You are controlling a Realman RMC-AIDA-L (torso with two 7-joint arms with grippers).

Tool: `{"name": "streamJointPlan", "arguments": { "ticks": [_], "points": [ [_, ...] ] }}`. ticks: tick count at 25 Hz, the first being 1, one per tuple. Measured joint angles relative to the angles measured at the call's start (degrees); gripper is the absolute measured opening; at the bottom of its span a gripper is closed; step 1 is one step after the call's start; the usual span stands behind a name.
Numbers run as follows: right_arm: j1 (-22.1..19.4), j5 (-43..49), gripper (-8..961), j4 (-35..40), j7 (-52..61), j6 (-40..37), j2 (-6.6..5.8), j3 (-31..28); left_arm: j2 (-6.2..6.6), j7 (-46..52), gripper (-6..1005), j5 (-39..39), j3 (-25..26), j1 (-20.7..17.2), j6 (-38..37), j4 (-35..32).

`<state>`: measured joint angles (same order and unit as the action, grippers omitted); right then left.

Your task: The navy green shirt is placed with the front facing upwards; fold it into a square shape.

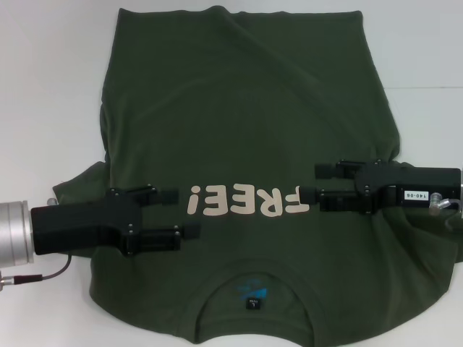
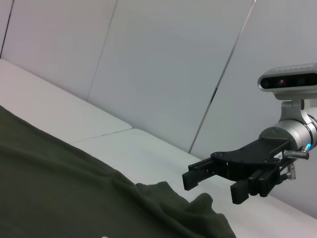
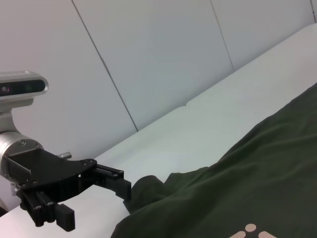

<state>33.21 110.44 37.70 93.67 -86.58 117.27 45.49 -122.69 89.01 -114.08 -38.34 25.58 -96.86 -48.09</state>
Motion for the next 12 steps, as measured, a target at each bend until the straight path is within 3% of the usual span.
{"name": "streamJointPlan", "arguments": {
  "ticks": [12],
  "points": [
    [-0.08, -0.15, 852, 0.00, 0.00, 0.03, 0.45, -0.19, -0.29, 0.10, 875, 0.05, 0.49, -0.13, 1.21, 0.07]
  ]
}}
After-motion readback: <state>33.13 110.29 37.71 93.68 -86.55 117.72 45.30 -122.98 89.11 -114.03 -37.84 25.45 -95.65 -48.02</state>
